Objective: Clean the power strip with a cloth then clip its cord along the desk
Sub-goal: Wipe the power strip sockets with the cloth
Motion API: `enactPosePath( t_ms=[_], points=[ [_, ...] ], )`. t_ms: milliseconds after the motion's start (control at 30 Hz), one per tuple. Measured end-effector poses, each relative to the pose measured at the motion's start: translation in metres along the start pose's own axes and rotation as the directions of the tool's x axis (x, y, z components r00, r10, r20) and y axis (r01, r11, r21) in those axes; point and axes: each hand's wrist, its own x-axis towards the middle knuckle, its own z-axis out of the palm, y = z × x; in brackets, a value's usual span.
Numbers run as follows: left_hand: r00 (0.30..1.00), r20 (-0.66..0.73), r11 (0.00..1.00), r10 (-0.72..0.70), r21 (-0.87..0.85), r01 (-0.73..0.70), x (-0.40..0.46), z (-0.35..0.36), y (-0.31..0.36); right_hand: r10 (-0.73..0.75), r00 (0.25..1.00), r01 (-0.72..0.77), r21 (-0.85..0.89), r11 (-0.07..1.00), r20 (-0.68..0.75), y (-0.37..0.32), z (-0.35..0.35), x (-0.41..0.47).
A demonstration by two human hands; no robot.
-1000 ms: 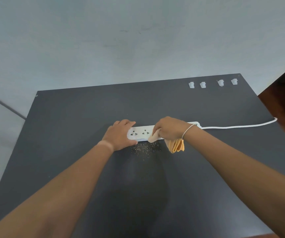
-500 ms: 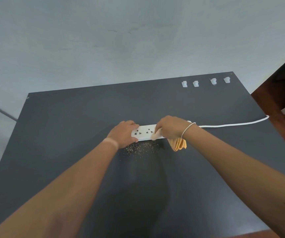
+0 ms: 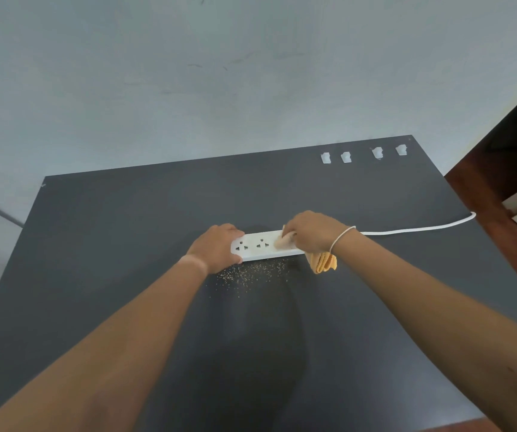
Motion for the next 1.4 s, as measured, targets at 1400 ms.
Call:
enactPosePath(
  t_ms=[1400],
  points=[
    [0.999,-0.007,0.999,0.039,0.011,-0.039,0.022,0.005,0.035,0.064,0.998,-0.065,0.161,0.985,0.011,0.058,-0.015,-0.01]
  ],
)
